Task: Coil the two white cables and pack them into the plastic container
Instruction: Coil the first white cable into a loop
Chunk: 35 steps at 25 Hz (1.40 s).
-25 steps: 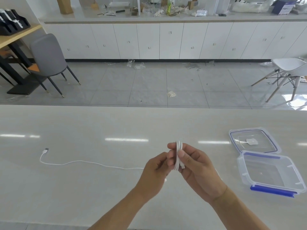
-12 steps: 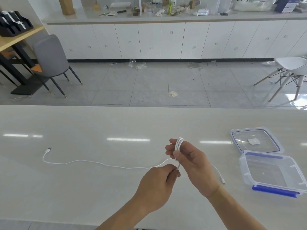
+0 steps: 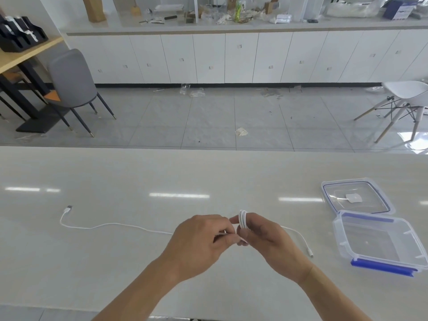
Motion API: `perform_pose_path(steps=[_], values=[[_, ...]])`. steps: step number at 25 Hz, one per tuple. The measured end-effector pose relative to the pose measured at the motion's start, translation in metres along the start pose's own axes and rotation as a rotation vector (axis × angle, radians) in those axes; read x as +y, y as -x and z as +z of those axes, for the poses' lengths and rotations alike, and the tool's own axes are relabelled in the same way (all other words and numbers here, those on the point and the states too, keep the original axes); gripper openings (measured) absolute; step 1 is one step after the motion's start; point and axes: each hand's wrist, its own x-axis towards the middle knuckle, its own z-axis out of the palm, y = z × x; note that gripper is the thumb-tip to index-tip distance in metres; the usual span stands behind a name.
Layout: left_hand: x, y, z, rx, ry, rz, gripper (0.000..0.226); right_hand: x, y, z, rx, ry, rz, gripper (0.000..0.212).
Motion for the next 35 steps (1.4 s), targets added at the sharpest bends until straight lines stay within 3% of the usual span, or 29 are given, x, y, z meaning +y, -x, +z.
perform_pose_path(steps=[5, 22, 28, 31, 33, 35], values=[[-0.008, -0.003, -0.014, -0.044, 0.112, 0.028, 0.015, -0.012, 0.01, -0.002, -0.158, -0.096, 0.022, 0.018], [-0.012, -0.001, 0.012, -0.036, 1.014, -0.069, 0.018, -0.01, 0.012, 0.003, -0.307, -0.326, 0.077, 0.017], [0.007, 0.0, 0.032, 0.134, 1.11, -0.233, 0.018, -0.009, 0.013, 0.001, -0.252, -0.475, 0.109, 0.017], [0.01, 0.0, 0.036, 0.207, 1.015, -0.294, 0.01, -0.008, 0.014, -0.002, -0.23, -0.496, 0.116, 0.017], [0.01, 0.003, 0.04, 0.234, 0.867, -0.253, 0.01, -0.008, 0.014, -0.002, -0.229, -0.521, 0.119, 0.02], [0.01, 0.008, 0.045, 0.185, 0.782, -0.132, 0.023, -0.008, 0.014, -0.002, -0.219, -0.584, 0.118, 0.021]])
